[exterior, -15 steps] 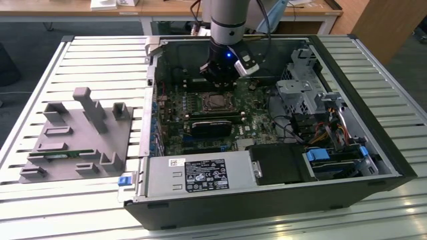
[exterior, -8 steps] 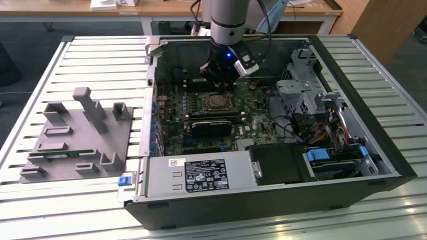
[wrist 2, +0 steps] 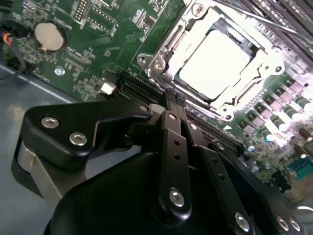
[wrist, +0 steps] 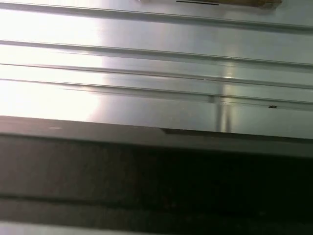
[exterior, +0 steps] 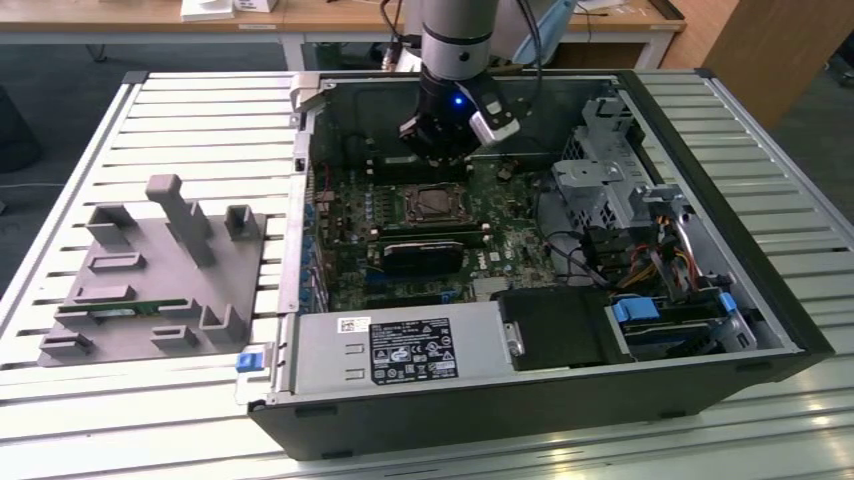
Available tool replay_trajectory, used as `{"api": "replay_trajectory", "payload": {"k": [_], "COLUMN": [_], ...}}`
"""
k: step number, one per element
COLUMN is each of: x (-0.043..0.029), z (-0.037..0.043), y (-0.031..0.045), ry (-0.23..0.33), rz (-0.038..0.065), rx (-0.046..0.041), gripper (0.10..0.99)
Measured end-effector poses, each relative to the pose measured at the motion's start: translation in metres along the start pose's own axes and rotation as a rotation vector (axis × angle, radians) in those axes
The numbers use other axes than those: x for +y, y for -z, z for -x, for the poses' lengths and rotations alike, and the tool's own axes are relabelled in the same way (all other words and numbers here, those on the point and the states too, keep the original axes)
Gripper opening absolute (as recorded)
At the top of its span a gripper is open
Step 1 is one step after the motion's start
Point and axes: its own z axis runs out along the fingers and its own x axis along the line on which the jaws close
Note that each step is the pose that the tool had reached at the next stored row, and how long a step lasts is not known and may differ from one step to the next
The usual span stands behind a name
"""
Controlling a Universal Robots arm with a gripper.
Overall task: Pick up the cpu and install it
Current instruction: 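Install the first cpu locking lever, then install the second cpu locking lever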
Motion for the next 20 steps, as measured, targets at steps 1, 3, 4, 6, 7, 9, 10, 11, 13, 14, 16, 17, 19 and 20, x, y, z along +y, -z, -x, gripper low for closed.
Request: {"api": "replay_trajectory", "payload": {"k": [1, 3, 4, 6, 7, 9, 10, 11, 13, 14, 16, 17, 19, 20], "x": [-0.0002, -0.0012, -0.0015, -0.002, -0.0024, -0.0029, -0.003, -0.0033, -0.0037, -0.004, -0.0044, -0.0047, -0.0054, -0.006], "z": [0.0, 0.0, 0.0, 0.0, 0.0, 0.0, 0.0, 0.0001, 0.0002, 0.0001, 0.0004, 0.0008, 0.0008, 0.0009], "y": [0.0001, 0.0002, 0.0002, 0.0001, 0.0, -0.0001, -0.0001, -0.0001, -0.0001, -0.0001, -0.0001, -0.0002, -0.0001, -0.0001], "ry": [0.0, 0.0, 0.0, 0.0, 0.0, 0.0, 0.0, 0.0, 0.0, 0.0, 0.0, 0.0, 0.0, 0.0], "rz": [0.0, 0.0, 0.0, 0.0, 0.0, 0.0, 0.0, 0.0, 0.0, 0.0, 0.0, 0.0, 0.0, 0.0], "rx": [-0.0001, 0.0001, 0.0, 0.0, 0.0001, 0.0, 0.0, 0.0001, 0.0001, 0.0001, 0.0, 0.0, 0.0001, 0.0001], "gripper": [0.106, 0.106, 0.106, 0.106, 0.106, 0.106, 0.106, 0.106, 0.106, 0.106, 0.106, 0.106, 0.106, 0.106]}}
